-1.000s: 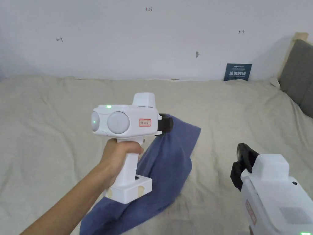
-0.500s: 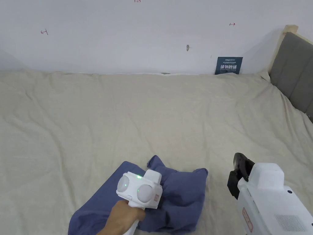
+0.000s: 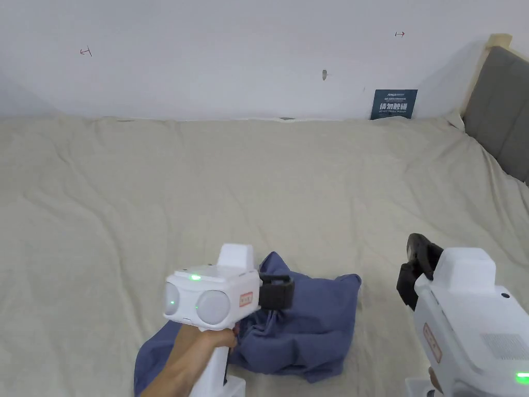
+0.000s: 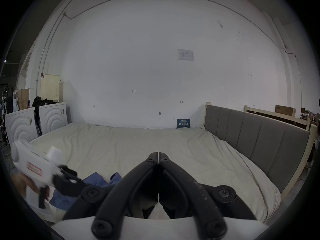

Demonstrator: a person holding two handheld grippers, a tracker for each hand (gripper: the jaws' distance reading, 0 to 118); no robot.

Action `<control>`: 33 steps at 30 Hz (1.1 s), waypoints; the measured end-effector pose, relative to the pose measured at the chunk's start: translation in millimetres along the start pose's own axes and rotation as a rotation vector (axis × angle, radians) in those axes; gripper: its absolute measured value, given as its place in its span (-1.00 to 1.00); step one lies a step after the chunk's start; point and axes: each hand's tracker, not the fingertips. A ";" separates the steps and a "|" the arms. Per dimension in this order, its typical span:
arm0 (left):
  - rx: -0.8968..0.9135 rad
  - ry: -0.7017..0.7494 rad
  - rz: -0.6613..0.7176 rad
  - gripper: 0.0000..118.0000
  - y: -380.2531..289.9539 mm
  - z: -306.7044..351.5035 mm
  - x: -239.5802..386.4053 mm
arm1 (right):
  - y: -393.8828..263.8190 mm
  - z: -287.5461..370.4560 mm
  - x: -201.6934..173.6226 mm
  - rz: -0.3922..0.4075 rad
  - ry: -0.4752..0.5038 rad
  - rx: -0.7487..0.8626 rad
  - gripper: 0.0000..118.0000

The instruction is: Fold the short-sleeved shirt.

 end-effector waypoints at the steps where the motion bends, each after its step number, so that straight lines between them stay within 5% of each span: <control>1: 0.062 0.021 -0.010 0.90 3.4 14.9 -2.4 | 2.6 1.0 0.3 -0.001 -0.002 0.005 -0.97; 8: 0.407 0.257 -0.111 0.90 7.5 88.2 -25.3 | 18.0 7.0 -1.8 -0.014 -0.018 0.045 -0.97; 13: 0.471 0.369 -0.126 0.80 -1.3 104.4 -49.8 | 23.2 8.5 -5.6 -0.015 -0.020 0.061 -0.97; 14: 0.481 0.374 -0.114 0.61 -3.8 107.1 -53.7 | 23.6 8.3 -6.4 -0.013 -0.020 0.062 -0.97; 18: 0.469 0.401 -0.107 -0.99 -7.4 108.5 -65.3 | 24.4 9.0 -9.8 -0.009 -0.013 0.065 -0.97; 25: 0.416 0.386 -0.038 -1.00 -9.1 107.1 -77.1 | 23.3 9.1 -14.5 -0.005 -0.003 0.061 -0.97; 33: 0.078 0.361 0.084 -1.00 -46.7 79.8 -105.1 | 15.3 5.4 -14.8 -0.004 0.004 0.036 -0.97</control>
